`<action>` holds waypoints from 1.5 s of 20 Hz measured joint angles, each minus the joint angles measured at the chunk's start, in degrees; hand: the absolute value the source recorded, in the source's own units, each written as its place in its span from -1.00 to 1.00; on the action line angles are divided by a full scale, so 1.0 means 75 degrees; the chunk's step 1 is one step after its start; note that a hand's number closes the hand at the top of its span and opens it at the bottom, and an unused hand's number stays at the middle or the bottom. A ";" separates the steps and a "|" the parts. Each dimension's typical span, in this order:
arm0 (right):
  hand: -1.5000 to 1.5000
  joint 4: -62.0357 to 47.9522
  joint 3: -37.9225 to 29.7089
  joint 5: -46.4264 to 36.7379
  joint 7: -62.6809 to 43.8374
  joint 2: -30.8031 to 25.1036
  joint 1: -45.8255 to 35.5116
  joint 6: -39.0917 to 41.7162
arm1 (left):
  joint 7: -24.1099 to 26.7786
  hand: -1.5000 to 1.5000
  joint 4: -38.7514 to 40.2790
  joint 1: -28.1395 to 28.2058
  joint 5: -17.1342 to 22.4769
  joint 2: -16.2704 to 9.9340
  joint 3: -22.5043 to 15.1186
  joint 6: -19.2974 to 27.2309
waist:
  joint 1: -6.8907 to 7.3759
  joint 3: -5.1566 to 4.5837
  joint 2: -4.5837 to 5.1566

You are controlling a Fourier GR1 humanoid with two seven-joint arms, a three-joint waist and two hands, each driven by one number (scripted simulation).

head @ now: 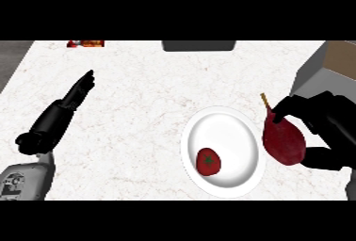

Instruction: Pick the pear from the plate and place it in the cardboard box

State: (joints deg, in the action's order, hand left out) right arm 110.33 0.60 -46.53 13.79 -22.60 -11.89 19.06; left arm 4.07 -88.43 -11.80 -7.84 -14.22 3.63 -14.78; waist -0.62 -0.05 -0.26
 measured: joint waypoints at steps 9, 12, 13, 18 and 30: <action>1.00 -0.0977 -0.2254 0.1112 -0.1890 -0.0032 -0.1631 0.0316 | 0.0098 0.00 -0.0063 0.0085 -0.0169 0.0232 -0.0221 0.0086 | 0.0101 0.0001 0.0033; 1.00 -0.1984 -0.2776 0.1235 -0.1856 -0.0432 -0.2187 0.0233 | -0.0019 0.00 -0.0164 0.0008 -0.0191 0.0233 -0.0207 0.0097 | 0.0137 0.0005 0.0043; 1.00 -0.2416 -0.2944 0.1265 -0.1783 -0.0619 -0.2409 0.0204 | 0.0054 0.00 -0.0163 0.0064 -0.0236 0.0256 -0.0246 0.0110 | 0.0157 0.0005 0.0050; 1.00 -0.4375 -0.2999 0.0739 -0.0954 -0.1563 -0.2999 -0.0128 | 0.0040 0.00 0.0043 -0.0222 -0.0230 0.0226 -0.0193 0.0037 | 0.0201 0.0007 0.0080; 1.00 -0.8585 -0.2080 -0.0406 0.0915 -0.3277 -0.3689 0.0659 | -0.0053 0.00 0.0000 -0.0367 -0.0211 0.0295 -0.0214 -0.0016 | 0.0370 0.0017 0.0134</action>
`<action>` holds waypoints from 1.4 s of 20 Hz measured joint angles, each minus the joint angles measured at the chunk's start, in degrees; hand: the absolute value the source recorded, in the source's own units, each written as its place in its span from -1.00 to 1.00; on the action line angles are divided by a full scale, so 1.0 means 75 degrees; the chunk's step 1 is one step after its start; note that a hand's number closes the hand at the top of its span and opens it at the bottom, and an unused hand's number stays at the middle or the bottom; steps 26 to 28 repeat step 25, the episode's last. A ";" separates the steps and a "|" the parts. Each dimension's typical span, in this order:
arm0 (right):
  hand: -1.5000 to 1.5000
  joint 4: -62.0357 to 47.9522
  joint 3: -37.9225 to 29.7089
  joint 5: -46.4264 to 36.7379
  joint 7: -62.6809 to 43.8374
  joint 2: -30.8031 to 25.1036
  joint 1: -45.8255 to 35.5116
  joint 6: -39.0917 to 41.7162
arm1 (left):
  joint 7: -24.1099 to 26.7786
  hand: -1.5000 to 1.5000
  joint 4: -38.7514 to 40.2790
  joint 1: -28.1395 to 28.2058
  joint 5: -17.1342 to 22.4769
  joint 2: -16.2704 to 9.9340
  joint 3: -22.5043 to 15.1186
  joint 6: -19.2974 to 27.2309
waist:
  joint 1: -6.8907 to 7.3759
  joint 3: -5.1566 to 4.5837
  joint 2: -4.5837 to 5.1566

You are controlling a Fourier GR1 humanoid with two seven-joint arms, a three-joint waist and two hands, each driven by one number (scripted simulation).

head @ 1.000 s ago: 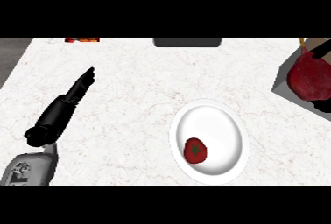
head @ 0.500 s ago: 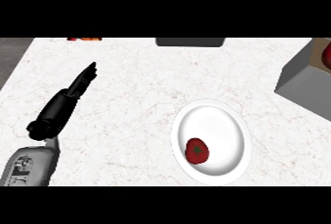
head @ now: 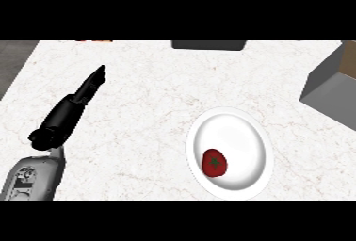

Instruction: Pick the pear from the plate and place it in the cardboard box

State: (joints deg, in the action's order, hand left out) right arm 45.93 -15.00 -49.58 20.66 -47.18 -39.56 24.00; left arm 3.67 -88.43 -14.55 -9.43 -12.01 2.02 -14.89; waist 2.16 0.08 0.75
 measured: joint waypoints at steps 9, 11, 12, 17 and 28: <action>-1.00 -0.2186 0.0570 -0.0533 0.1952 -0.0549 -0.0726 0.0367 | 0.0141 0.00 0.0128 -0.0008 -0.0049 0.0046 -0.0023 -0.0017 | 0.0044 0.0003 0.0015; -1.00 -0.2433 0.0365 -0.0284 0.2286 -0.0497 -0.0869 0.0236 | 0.0110 0.00 0.0128 -0.0036 -0.0003 0.0027 0.0016 -0.0051 | 0.0033 0.0009 0.0011; -1.00 -0.2527 0.0183 -0.0071 0.2342 -0.0424 -0.1004 0.0233 | 0.0077 0.00 0.0128 -0.0046 -0.0035 0.0045 -0.0002 -0.0024 | 0.0026 0.0012 0.0007; -1.00 -0.3352 -0.1418 0.1657 0.2157 -0.0129 -0.1497 0.0601 | 0.0071 0.00 0.0127 0.0036 -0.0034 0.0052 0.0040 0.0015 | -0.0079 0.0025 -0.0037; -1.00 -0.4813 -0.3348 0.3497 0.0760 -0.0712 -0.2069 0.1293 | 0.0144 0.00 0.0110 -0.0019 -0.0006 0.0005 0.0047 -0.0070 | 0.0035 0.0028 0.0056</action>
